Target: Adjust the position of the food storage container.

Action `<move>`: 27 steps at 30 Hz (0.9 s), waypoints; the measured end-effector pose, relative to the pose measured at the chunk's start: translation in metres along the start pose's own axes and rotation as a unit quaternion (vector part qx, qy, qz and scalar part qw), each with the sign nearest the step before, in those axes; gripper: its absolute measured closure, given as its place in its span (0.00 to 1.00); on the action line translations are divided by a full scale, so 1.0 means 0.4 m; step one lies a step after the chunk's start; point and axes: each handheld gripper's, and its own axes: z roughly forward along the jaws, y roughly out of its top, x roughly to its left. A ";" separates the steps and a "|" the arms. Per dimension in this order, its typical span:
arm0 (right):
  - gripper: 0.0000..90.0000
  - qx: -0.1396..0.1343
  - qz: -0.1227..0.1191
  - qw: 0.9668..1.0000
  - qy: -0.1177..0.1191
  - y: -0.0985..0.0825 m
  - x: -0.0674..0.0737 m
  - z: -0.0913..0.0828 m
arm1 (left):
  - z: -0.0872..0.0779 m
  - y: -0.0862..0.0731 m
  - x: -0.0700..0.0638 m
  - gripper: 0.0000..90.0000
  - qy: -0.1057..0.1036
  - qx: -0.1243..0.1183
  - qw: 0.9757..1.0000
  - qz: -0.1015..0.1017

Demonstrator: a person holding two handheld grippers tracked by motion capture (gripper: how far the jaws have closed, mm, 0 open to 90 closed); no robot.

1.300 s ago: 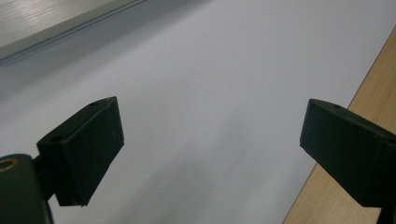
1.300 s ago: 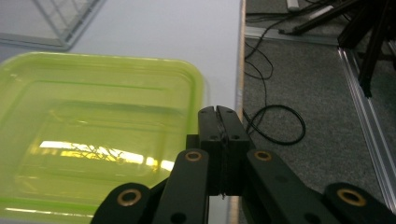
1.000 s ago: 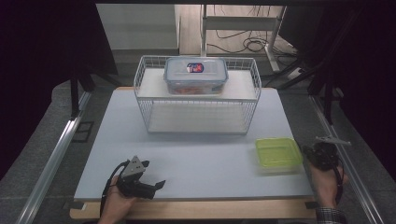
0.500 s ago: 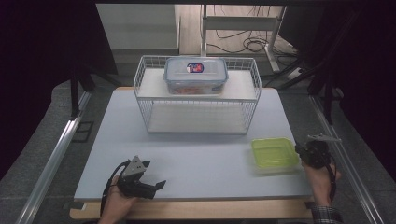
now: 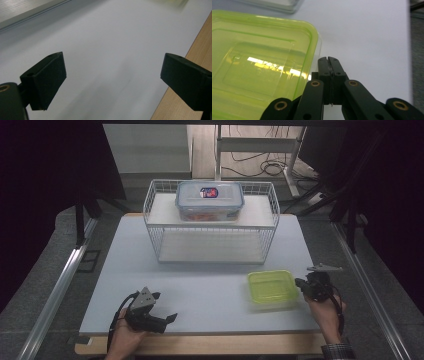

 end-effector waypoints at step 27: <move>0.97 0.008 -0.088 0.989 0.117 0.030 0.270 0.058 | -0.001 0.001 -0.002 0.07 0.000 0.001 1.000 0.002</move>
